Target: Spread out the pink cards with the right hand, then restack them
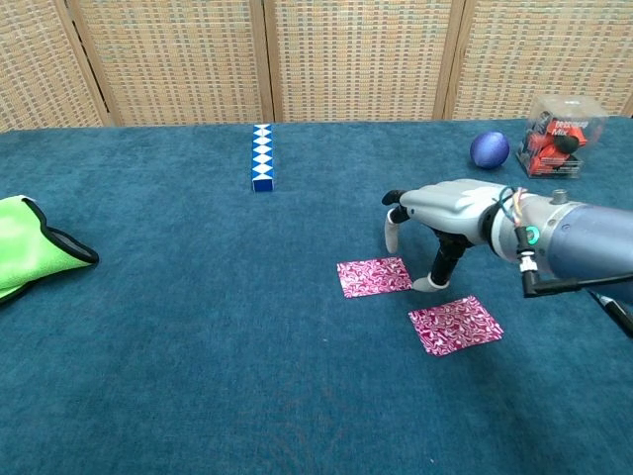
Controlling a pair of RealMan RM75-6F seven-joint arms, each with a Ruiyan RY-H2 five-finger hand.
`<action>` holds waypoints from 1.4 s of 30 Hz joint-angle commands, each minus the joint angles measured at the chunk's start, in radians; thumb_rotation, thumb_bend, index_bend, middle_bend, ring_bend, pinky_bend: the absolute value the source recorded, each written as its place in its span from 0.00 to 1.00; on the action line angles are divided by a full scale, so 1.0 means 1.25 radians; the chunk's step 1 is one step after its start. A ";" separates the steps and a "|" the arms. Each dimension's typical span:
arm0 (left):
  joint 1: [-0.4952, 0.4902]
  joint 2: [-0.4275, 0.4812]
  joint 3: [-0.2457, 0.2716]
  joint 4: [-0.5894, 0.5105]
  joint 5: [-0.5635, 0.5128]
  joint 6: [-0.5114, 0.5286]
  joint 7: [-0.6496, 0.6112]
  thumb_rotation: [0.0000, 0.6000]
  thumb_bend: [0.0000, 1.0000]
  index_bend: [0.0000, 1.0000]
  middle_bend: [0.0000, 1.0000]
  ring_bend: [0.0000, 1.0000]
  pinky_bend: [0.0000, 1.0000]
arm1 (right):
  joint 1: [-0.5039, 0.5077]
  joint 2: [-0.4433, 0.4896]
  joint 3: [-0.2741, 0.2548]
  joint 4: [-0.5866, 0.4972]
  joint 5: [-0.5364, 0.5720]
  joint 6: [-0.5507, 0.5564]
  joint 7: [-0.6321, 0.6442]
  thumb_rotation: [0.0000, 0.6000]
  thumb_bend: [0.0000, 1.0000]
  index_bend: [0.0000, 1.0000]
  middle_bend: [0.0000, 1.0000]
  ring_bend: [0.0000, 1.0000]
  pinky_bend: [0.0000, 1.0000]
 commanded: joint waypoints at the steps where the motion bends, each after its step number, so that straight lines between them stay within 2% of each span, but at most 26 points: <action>1: 0.000 0.000 0.000 0.000 0.000 0.000 -0.001 1.00 0.00 0.00 0.00 0.00 0.00 | 0.015 -0.026 0.002 0.033 0.023 -0.008 -0.002 1.00 0.31 0.30 0.00 0.00 0.00; 6: -0.001 0.002 0.000 0.000 -0.003 -0.004 -0.005 1.00 0.00 0.00 0.00 0.00 0.00 | 0.031 -0.057 0.004 0.070 0.030 -0.013 0.014 1.00 0.31 0.30 0.00 0.00 0.00; 12: -0.001 0.003 0.000 -0.002 -0.002 -0.005 -0.006 1.00 0.00 0.00 0.00 0.00 0.00 | 0.038 -0.068 -0.004 0.089 0.028 -0.014 0.022 1.00 0.31 0.23 0.00 0.00 0.00; 21: -0.001 0.003 0.001 0.000 0.000 -0.003 -0.007 1.00 0.00 0.00 0.00 0.00 0.00 | 0.042 -0.069 -0.020 0.090 0.031 -0.009 0.022 1.00 0.31 0.23 0.00 0.00 0.00; 37: -0.001 0.002 0.000 0.000 -0.001 -0.002 -0.007 1.00 0.00 0.00 0.00 0.00 0.00 | 0.047 -0.082 -0.026 0.109 0.011 -0.023 0.056 1.00 0.31 0.23 0.00 0.00 0.00; 42: -0.001 0.002 0.000 0.000 -0.001 -0.002 -0.007 1.00 0.00 0.00 0.00 0.00 0.00 | 0.054 -0.086 -0.021 0.123 0.031 -0.034 0.053 1.00 0.31 0.23 0.00 0.00 0.00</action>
